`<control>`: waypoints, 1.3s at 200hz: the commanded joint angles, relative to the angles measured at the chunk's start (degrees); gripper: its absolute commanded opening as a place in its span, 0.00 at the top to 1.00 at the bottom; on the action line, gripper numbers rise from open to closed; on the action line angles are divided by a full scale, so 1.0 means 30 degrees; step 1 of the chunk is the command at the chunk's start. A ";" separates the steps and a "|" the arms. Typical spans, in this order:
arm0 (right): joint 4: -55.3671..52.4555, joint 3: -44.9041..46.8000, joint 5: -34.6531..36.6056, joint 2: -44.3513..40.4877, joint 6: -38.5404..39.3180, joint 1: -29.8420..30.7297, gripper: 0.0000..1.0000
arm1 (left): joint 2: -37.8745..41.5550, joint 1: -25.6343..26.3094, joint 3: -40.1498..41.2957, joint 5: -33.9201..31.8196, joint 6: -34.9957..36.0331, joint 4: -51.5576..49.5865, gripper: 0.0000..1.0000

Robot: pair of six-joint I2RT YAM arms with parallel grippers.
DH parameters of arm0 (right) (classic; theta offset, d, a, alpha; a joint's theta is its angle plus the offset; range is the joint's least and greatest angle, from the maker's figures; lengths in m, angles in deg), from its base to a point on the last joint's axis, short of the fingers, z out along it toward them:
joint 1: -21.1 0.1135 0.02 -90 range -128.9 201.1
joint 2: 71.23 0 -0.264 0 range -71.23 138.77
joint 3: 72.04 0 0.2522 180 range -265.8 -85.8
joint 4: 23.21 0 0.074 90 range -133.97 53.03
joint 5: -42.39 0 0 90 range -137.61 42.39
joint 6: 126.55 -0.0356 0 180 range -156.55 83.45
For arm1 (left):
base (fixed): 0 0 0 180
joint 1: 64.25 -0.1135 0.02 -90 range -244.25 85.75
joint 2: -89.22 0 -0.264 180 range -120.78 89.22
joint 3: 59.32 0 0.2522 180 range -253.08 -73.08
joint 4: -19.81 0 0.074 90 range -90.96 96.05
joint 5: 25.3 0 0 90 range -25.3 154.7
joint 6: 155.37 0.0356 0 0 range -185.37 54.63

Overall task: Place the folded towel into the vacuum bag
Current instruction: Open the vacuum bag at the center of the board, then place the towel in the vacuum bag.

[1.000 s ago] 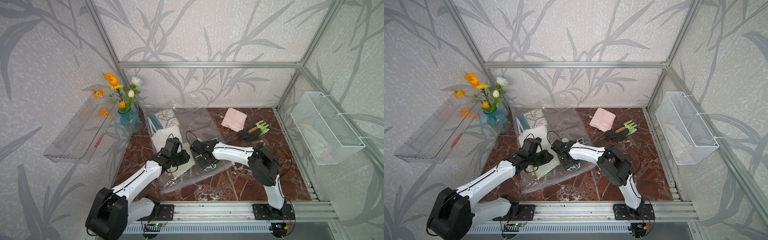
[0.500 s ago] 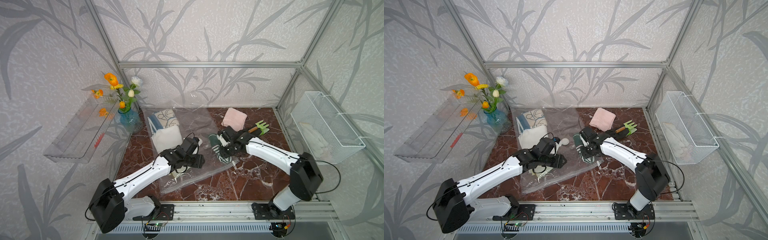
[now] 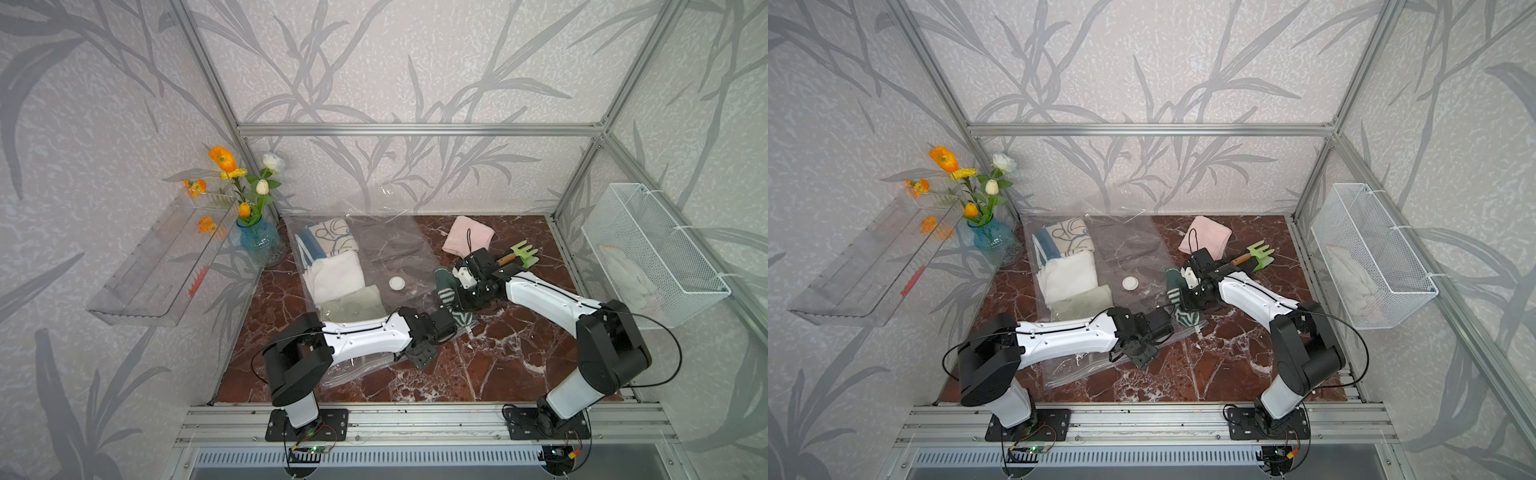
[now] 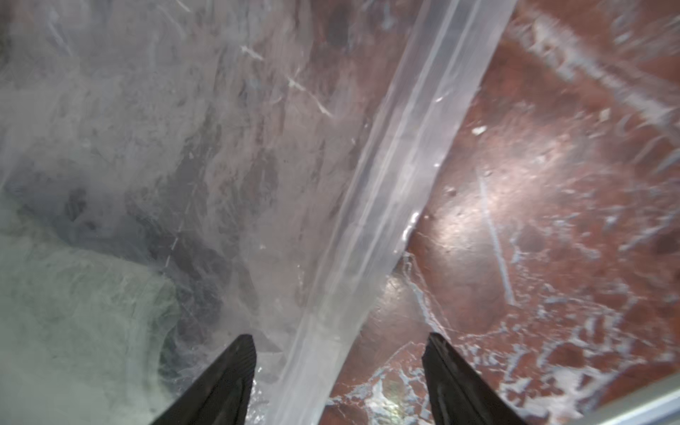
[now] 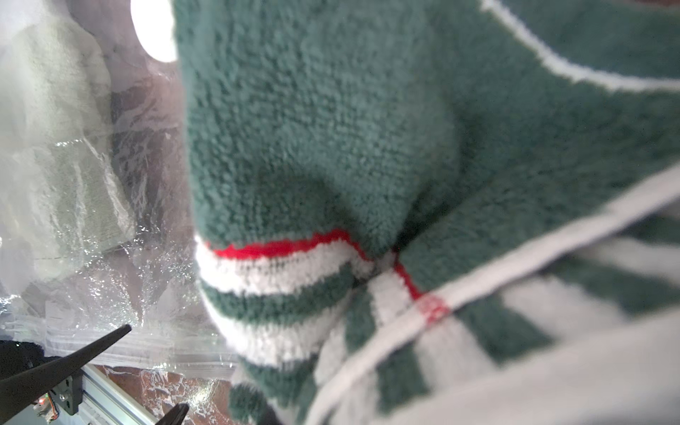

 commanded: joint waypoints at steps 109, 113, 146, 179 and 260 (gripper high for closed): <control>-0.2588 0.6155 -0.1769 -1.1454 -0.0319 0.1933 1.00 | 0.0805 -0.2267 -0.1899 -0.1435 0.0454 0.0955 1.00; -0.2534 0.6311 -0.1540 -1.1815 -0.0265 0.2477 1.00 | 0.0909 -0.2503 -0.2035 -0.1053 0.0353 0.1065 1.00; -0.0947 0.7264 0.0768 -1.2346 -0.0463 0.7359 1.00 | 0.1648 -0.3703 -0.3290 0.0301 -0.0446 0.1227 1.00; 0.0525 0.6502 0.1680 -0.9431 0.0874 0.9198 1.00 | 0.2847 -0.4097 -0.3319 0.1070 -0.1160 0.1671 0.99; 0.2711 0.3487 0.3246 -0.4490 0.3636 1.0122 1.00 | 0.3812 -0.4771 -0.2616 0.1886 -0.1875 0.2863 0.96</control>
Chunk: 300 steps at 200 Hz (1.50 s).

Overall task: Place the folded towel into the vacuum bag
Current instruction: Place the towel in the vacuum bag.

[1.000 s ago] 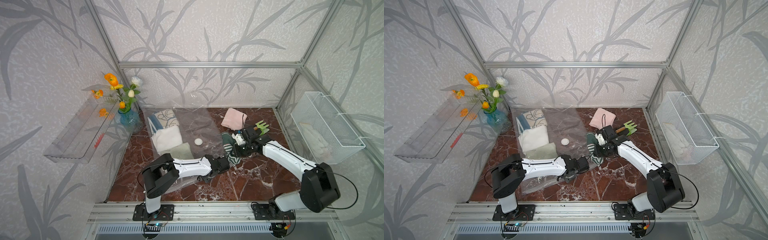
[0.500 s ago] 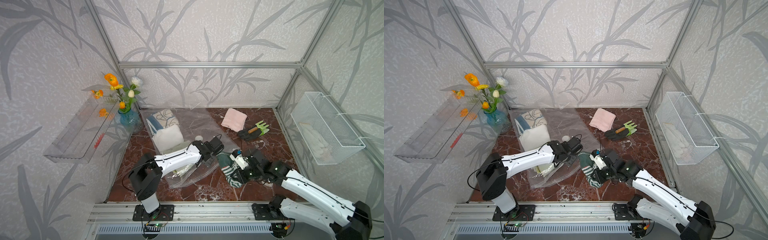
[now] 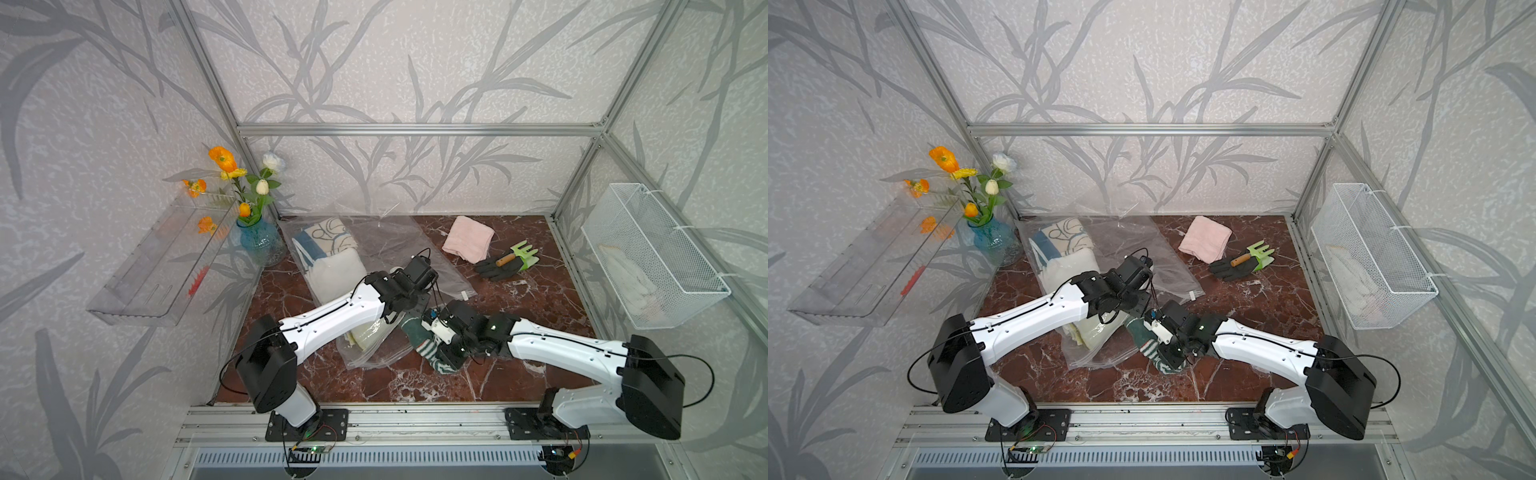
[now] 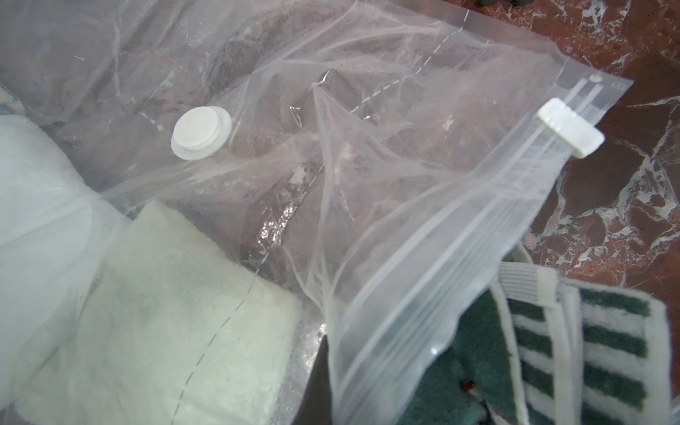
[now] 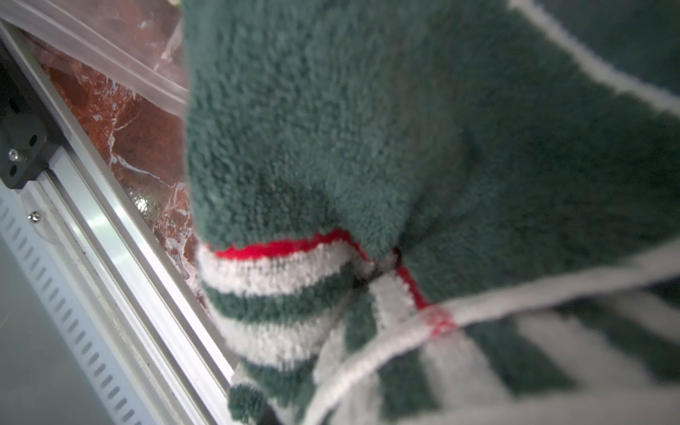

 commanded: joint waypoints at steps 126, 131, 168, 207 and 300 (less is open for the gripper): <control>0.3299 -0.1094 0.2322 0.4092 0.0039 -0.3493 0.98 | 0.1725 -0.0292 0.1734 0.1786 -0.1027 0.2512 0.96; 0.3287 -0.1192 0.2046 0.4193 -0.0094 -0.3676 0.98 | 0.1743 -0.0288 0.1753 0.1760 -0.1034 0.2542 0.96; 0.1415 -0.1198 -0.0099 0.2908 -0.1026 -0.3828 1.00 | 0.2044 -0.0467 0.1851 0.1233 -0.1158 0.2807 0.95; 0.0372 -0.1375 -0.4287 0.0553 -0.3736 -0.3535 1.00 | 0.2158 -0.0482 0.1683 0.2504 -0.1297 0.3469 0.93; 0.0337 -0.4208 0.2233 0.5350 -0.1375 -0.4522 0.99 | 0.2332 -0.0496 0.2684 0.3358 -0.1400 0.4037 0.93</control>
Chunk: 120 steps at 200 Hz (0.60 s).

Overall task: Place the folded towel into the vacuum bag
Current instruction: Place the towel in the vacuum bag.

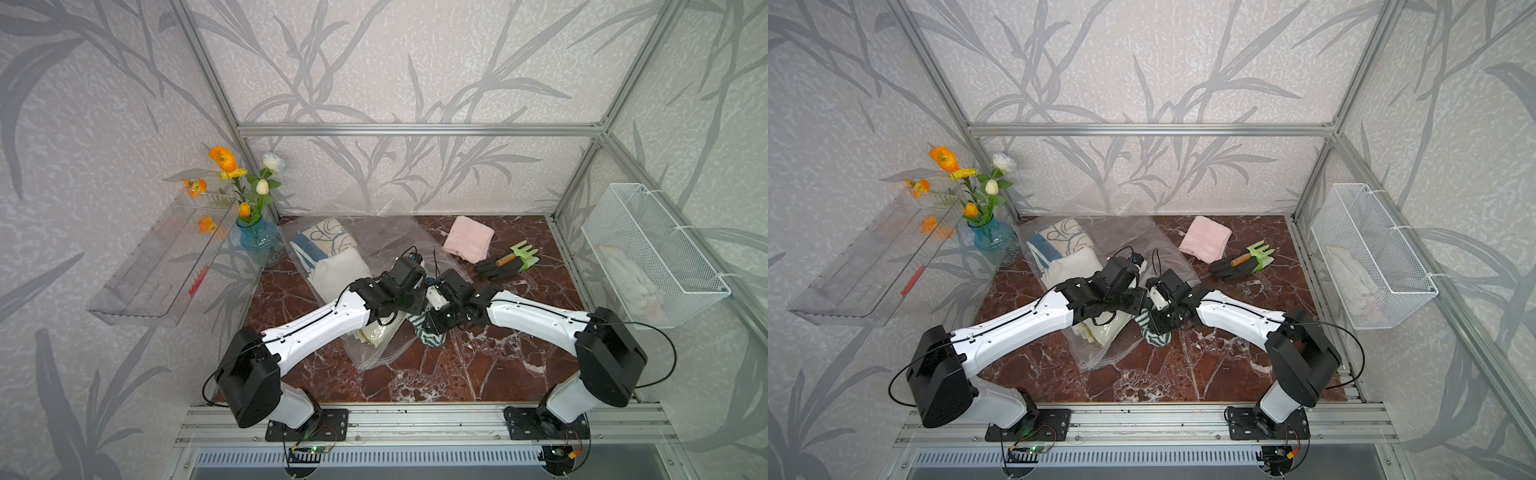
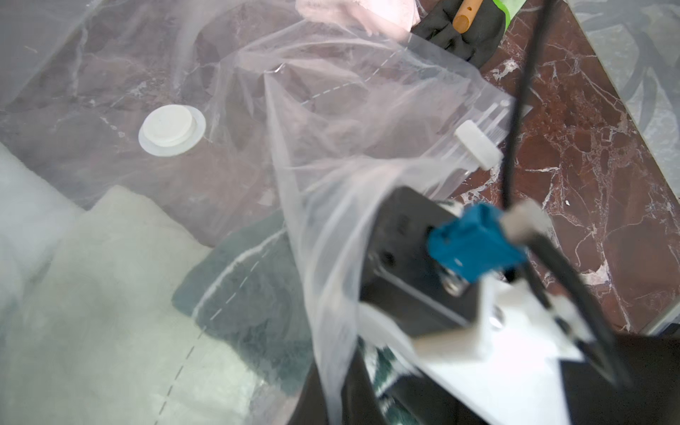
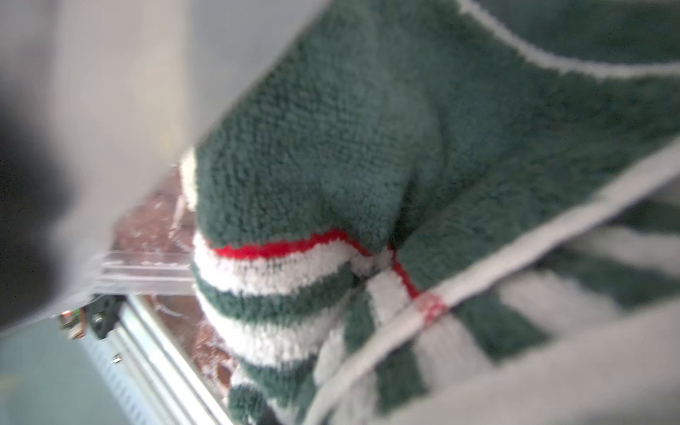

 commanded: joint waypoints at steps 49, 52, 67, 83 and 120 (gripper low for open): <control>-0.1696 -0.1780 0.3859 0.2344 0.0720 -0.0547 0.87 | -0.0806 0.0180 -0.0628 0.1463 -0.0021 -0.0005 0.93; -0.1782 -0.1763 0.3677 0.2180 0.0543 -0.0549 0.88 | -0.0852 0.0164 -0.0632 0.1448 -0.0030 -0.0008 0.93; -0.1646 -0.1244 0.2095 0.0750 -0.0307 -0.0548 0.92 | -0.0830 0.0182 -0.0553 0.1346 -0.0238 0.0148 0.92; -0.1762 -0.0617 -0.0113 -0.0601 -0.0923 -0.0542 0.96 | -0.0738 0.0142 -0.0543 0.1211 -0.0344 0.0173 0.87; -0.0304 0.1046 -0.3384 -0.2957 -0.1460 -0.0488 0.99 | 0.0325 0.0188 -0.0329 0.0588 -0.0381 -0.0919 0.64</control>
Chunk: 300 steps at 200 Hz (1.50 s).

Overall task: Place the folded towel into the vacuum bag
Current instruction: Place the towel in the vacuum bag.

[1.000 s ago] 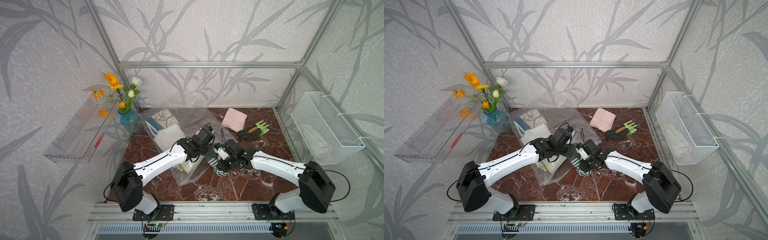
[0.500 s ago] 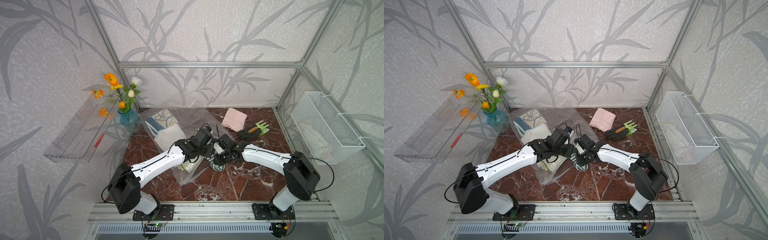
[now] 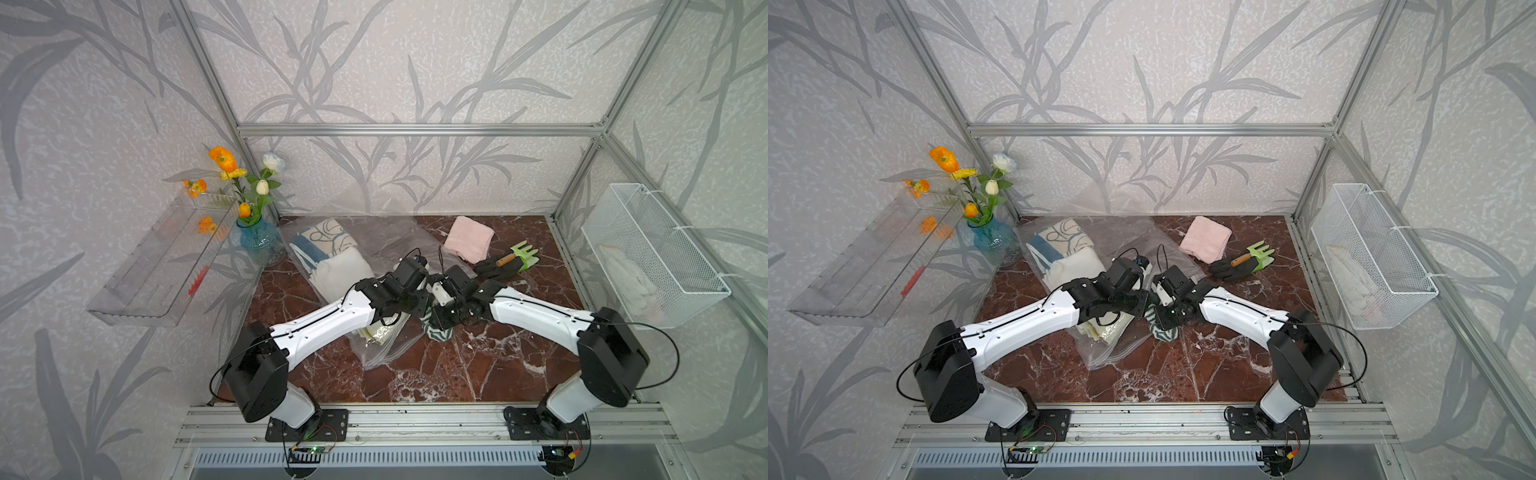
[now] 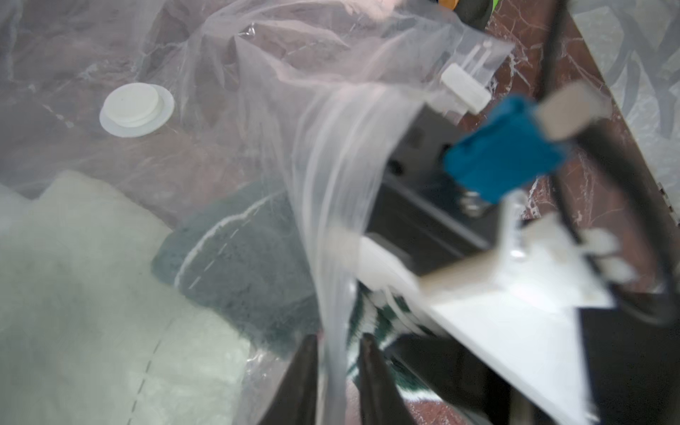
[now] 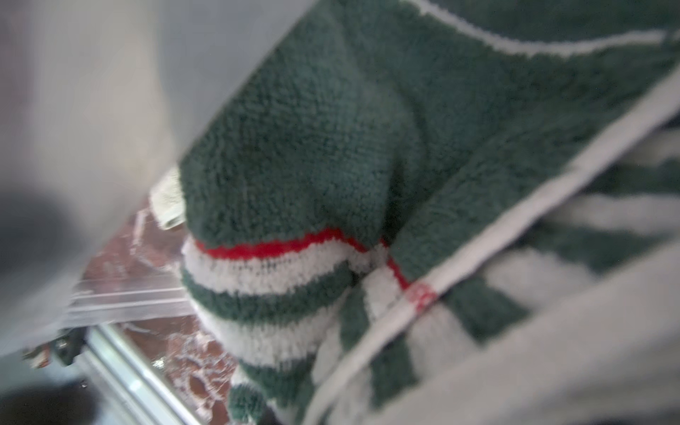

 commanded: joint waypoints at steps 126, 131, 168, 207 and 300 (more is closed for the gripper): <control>0.0677 -0.0441 0.0598 -0.0064 0.1928 -0.0132 1.00 | 0.2883 0.0694 0.4027 -0.1756 -0.0823 -0.1498 0.93; 0.0485 -0.0378 0.1407 0.0359 0.1977 -0.0245 1.00 | 0.3009 0.0667 0.3953 -0.1887 -0.0746 -0.1501 0.96; -0.3140 0.0113 0.5080 0.2236 0.1523 -0.2118 1.00 | 0.3715 0.0613 0.3462 -0.2188 -0.0323 -0.1852 1.00; -0.3059 0.0460 0.3878 0.1404 0.1797 -0.1892 1.00 | 0.4043 0.0606 0.3533 -0.1786 -0.0471 -0.0791 1.00; -0.1084 -0.3476 0.2332 0.2865 0.2828 -0.1173 0.99 | 0.4002 0.0606 0.3596 -0.0111 -0.0571 0.0196 1.00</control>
